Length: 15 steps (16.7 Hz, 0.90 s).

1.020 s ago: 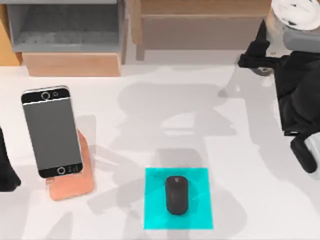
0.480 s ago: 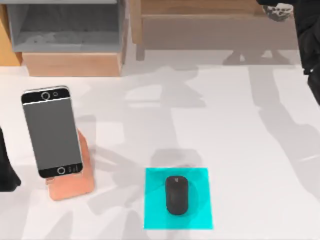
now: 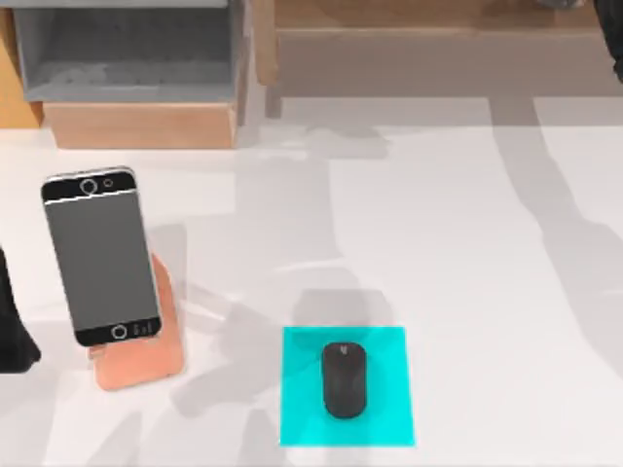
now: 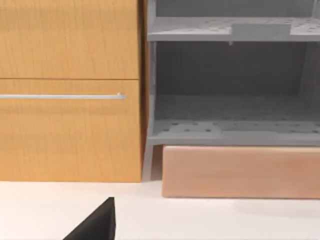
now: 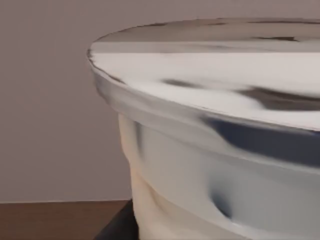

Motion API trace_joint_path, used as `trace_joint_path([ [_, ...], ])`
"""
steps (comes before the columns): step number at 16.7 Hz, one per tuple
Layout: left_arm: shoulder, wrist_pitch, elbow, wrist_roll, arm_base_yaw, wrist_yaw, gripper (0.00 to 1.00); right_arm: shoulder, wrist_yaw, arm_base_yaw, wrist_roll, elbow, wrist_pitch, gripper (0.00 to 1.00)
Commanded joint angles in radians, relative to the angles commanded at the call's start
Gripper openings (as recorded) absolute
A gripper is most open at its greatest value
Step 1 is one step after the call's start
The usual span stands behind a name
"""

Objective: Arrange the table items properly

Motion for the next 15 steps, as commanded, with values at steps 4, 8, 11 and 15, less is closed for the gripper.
trace_joint_path([
  [4,0.000,0.000,0.000,0.000,0.000,0.000,1.00,0.028,-0.018,-0.010,-0.020,0.055,-0.075,0.00],
  [8,0.000,0.000,0.000,0.000,0.000,0.000,1.00,0.023,-0.017,-0.004,-0.017,0.051,-0.073,0.00],
  [11,0.000,0.000,0.000,0.000,0.000,0.000,1.00,0.010,-0.018,-0.008,-0.019,0.057,-0.071,0.00],
  [15,0.000,0.000,0.000,0.000,0.000,0.000,1.00,0.028,-0.018,-0.010,-0.020,0.055,-0.075,0.00],
])
